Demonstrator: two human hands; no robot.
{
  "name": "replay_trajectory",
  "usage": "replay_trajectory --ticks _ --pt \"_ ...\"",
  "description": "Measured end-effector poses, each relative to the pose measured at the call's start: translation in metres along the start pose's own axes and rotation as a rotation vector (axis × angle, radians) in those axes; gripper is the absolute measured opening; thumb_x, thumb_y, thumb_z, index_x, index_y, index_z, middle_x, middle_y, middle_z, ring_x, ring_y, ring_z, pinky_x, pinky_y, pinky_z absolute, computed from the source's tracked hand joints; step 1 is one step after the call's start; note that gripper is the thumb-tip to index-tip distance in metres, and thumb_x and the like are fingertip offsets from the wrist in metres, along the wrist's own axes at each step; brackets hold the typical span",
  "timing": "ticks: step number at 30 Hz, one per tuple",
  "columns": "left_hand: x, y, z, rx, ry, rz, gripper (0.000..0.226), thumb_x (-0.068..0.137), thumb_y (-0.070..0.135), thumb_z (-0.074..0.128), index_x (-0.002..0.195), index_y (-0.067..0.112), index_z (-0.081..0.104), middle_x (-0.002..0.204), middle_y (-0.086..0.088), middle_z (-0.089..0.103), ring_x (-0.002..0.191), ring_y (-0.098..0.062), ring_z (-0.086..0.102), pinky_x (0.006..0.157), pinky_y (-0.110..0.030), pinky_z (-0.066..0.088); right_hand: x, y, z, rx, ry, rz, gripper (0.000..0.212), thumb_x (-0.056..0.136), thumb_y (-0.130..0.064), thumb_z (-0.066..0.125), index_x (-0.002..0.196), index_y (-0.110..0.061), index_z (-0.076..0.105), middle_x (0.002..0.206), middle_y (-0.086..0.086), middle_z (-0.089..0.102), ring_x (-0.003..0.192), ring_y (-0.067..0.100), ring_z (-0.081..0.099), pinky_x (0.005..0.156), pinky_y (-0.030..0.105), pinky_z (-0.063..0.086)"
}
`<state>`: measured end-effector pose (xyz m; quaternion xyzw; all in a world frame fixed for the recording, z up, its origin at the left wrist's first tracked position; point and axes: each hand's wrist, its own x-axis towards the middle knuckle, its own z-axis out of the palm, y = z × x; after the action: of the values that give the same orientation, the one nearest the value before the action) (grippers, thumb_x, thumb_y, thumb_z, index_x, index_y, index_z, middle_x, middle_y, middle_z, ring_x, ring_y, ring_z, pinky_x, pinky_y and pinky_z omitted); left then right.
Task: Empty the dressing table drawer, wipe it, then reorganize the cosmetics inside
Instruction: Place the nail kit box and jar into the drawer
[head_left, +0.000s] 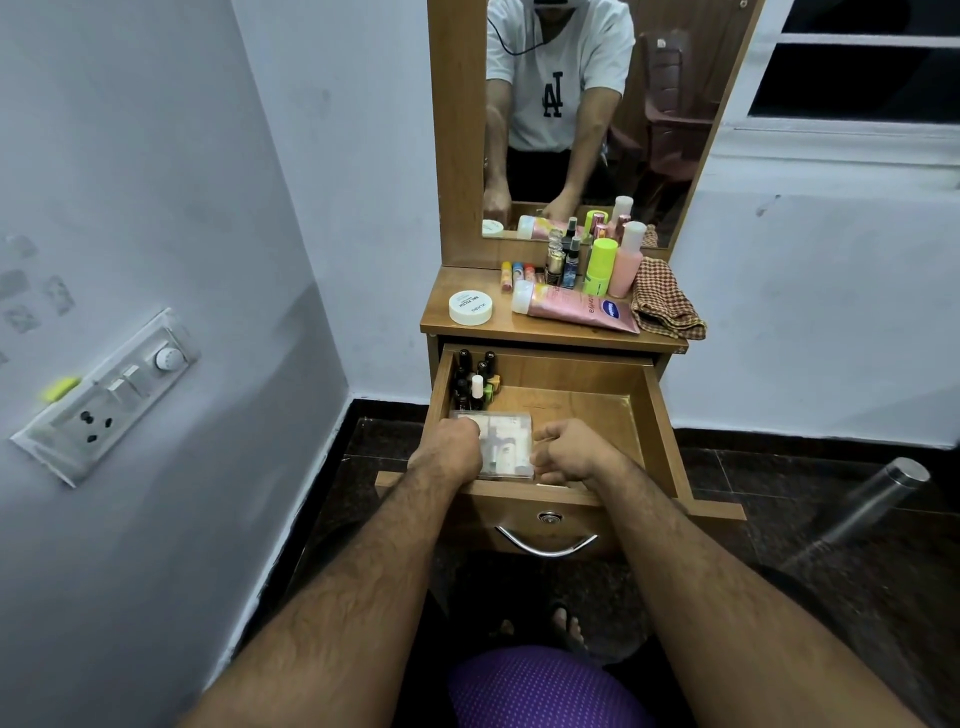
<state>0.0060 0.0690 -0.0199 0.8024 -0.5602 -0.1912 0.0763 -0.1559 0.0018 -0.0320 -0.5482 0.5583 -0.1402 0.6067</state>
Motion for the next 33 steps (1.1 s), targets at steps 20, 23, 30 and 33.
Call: replay_trajectory --ticks 20,23,30,33 --pt "-0.006 0.003 -0.004 0.024 0.026 0.032 0.034 0.094 0.004 0.050 0.122 0.015 0.065 0.123 -0.008 0.063 0.110 -0.023 0.059 0.094 -0.037 0.053 0.011 0.008 0.000 -0.051 -0.018 -0.006 0.047 0.081 0.021 0.053 0.121 -0.002 0.059 0.111 0.025 0.067 0.074 0.024 0.069 0.054 0.027 0.057" --pt "-0.008 0.004 -0.005 0.019 0.013 0.030 0.035 0.094 0.003 0.049 0.122 0.014 0.066 0.123 -0.009 0.063 0.111 -0.024 0.059 0.095 -0.038 0.052 0.009 0.005 0.001 -0.044 -0.020 -0.007 0.046 0.083 0.021 0.047 0.122 -0.002 0.057 0.114 0.027 0.066 0.068 0.022 0.067 0.052 0.025 0.052" --pt "-0.010 0.005 -0.007 0.030 0.002 0.037 0.034 0.094 0.003 0.049 0.122 0.013 0.066 0.122 -0.009 0.063 0.111 -0.023 0.059 0.095 -0.038 0.052 0.008 0.005 0.000 -0.060 -0.046 -0.014 0.048 0.083 0.019 0.047 0.124 -0.004 0.057 0.111 0.025 0.069 0.069 0.022 0.069 0.060 0.028 0.054" --pt "-0.012 0.006 -0.008 0.035 -0.001 0.038 0.030 0.094 0.006 0.052 0.119 0.014 0.066 0.120 -0.007 0.064 0.109 -0.022 0.060 0.094 -0.037 0.053 0.005 0.004 0.000 -0.074 -0.043 -0.015 0.045 0.085 0.018 0.047 0.122 -0.007 0.057 0.112 0.023 0.070 0.075 0.024 0.069 0.063 0.029 0.056"
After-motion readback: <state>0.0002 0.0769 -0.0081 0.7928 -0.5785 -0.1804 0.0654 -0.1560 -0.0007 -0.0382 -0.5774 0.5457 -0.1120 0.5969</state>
